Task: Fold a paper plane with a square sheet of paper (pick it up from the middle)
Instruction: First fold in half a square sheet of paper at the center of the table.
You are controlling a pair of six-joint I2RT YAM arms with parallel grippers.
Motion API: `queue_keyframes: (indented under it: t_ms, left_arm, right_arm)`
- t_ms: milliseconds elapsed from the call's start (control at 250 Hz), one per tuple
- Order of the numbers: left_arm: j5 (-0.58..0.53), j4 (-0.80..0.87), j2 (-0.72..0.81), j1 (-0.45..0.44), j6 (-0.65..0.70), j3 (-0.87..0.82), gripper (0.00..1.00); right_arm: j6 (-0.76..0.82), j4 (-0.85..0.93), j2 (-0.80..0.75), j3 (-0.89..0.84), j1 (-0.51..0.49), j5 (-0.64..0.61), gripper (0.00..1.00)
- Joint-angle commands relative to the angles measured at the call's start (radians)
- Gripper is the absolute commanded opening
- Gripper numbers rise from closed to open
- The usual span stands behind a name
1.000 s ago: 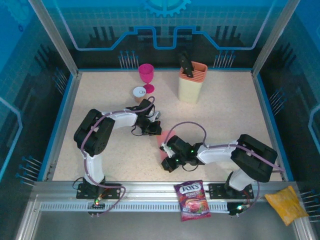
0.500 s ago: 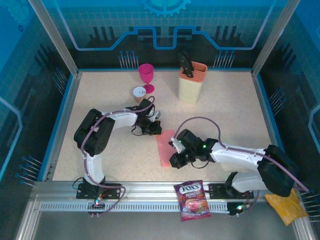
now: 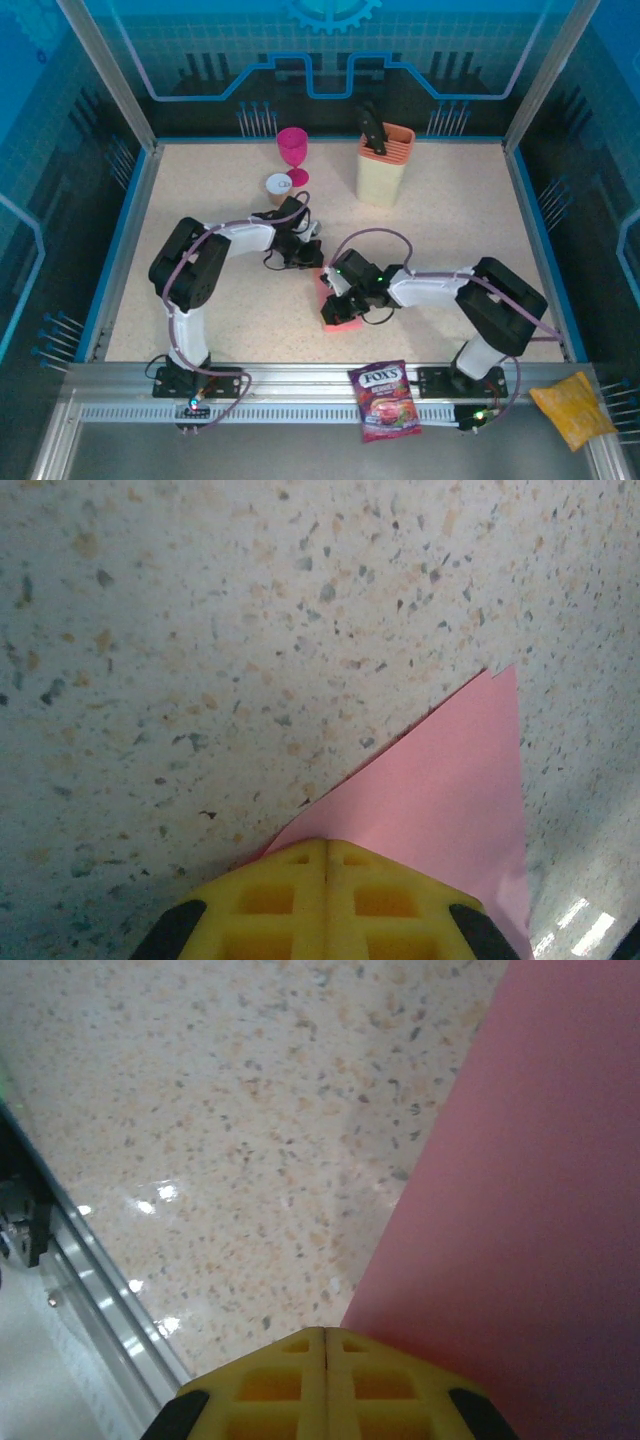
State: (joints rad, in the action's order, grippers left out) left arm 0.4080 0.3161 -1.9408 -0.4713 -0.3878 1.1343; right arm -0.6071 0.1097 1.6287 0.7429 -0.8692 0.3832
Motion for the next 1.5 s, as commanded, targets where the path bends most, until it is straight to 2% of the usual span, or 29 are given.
queue_keyframes:
  t_ms: [0,248,543,711,1059,1494]
  left_arm:
    - [-0.045,0.047,-0.027,0.008,-0.045,0.013,0.0]
    - [0.008,0.012,0.07,0.018,-0.158,-0.003,0.0]
    - [0.054,-0.129,0.221,0.014,-0.338,-0.211,0.0]
    - [0.058,-0.154,0.262,-0.018,-0.365,-0.272,0.0]
    - [0.056,-0.215,0.239,-0.083,-0.413,-0.301,0.0]
    - [0.004,-0.254,0.154,-0.104,-0.449,-0.322,0.0]
  right_arm:
    - [-0.025,-0.053,0.035,-0.033,0.017,0.017,0.0]
    - [-0.044,-0.089,0.062,-0.079,0.026,0.014,0.0]
    - [-0.05,-0.087,0.07,-0.092,0.028,0.011,0.0]
    - [-0.048,-0.083,0.074,-0.09,0.03,0.012,0.0]
    - [-0.051,-0.08,0.085,-0.087,0.03,0.018,0.0]
    - [-0.05,-0.054,0.094,-0.089,0.032,0.014,0.0]
